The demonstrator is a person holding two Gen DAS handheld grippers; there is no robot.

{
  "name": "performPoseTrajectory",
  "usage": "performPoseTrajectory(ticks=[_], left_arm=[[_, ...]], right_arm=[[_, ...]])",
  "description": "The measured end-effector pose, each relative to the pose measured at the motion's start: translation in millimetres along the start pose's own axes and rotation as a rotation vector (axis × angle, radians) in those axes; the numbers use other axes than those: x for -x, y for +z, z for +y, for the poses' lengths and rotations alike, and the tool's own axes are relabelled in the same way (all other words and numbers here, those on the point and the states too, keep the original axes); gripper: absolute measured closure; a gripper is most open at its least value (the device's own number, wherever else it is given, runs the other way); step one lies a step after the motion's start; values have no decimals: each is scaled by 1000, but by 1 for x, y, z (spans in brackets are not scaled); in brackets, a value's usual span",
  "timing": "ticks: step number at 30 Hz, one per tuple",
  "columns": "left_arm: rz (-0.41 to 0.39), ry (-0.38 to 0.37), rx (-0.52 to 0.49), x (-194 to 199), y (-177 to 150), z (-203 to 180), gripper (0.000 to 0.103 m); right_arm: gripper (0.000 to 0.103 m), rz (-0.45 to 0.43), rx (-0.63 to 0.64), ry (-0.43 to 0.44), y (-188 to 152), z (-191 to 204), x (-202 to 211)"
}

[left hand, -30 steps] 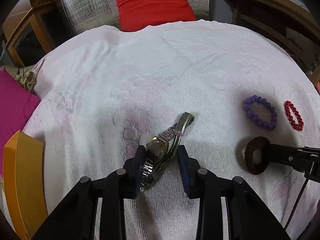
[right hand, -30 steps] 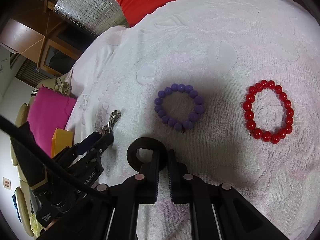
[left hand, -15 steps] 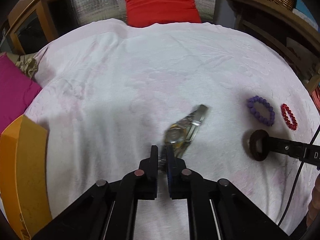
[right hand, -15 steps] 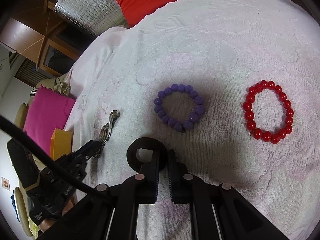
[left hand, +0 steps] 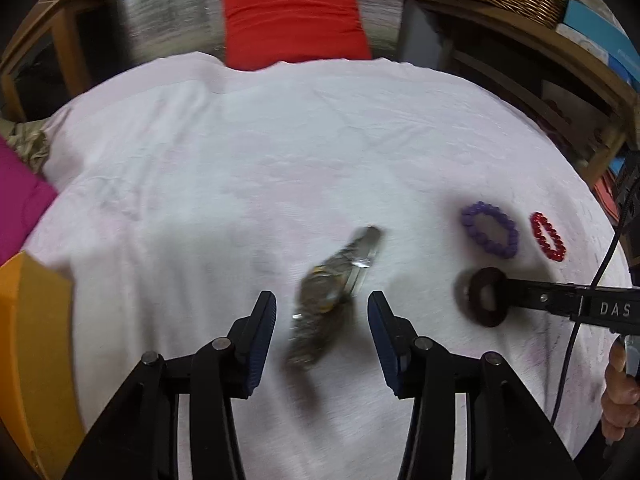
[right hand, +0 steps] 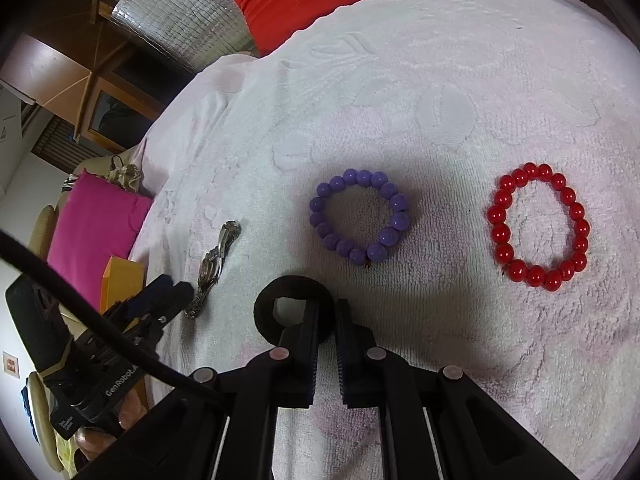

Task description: Organize jewelry

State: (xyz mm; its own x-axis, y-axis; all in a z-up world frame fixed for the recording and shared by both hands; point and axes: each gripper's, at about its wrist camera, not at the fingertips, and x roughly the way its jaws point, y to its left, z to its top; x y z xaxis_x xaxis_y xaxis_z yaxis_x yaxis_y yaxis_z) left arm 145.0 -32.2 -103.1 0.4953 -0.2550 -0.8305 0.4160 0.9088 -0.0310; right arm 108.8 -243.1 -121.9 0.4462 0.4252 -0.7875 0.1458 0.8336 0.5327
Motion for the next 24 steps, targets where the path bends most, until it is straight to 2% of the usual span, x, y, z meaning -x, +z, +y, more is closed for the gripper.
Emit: performPoseTrajectory(ticks=[4,9,11,12,17,24], left_arm=[[27,18,-8,-18,3,-7,54],[18,18,31,-24,10,-4,54],[13,29,39,-25,10,-6,56],[10,35,44,-25,11,-7,62],[17,19,81,-24,12,-2,68],[53,-33,120,-12,3,2,69]], right_arm=[[92,3,-1,12,-1,-3,1],[92,6,1,19,-1,-4,2],[92,5,6,18,-2,-4,3],[92,5,7,17,-2,-4,3],[93,4,10,17,-3,-4,4],[93,3,12,7,-3,0,3]])
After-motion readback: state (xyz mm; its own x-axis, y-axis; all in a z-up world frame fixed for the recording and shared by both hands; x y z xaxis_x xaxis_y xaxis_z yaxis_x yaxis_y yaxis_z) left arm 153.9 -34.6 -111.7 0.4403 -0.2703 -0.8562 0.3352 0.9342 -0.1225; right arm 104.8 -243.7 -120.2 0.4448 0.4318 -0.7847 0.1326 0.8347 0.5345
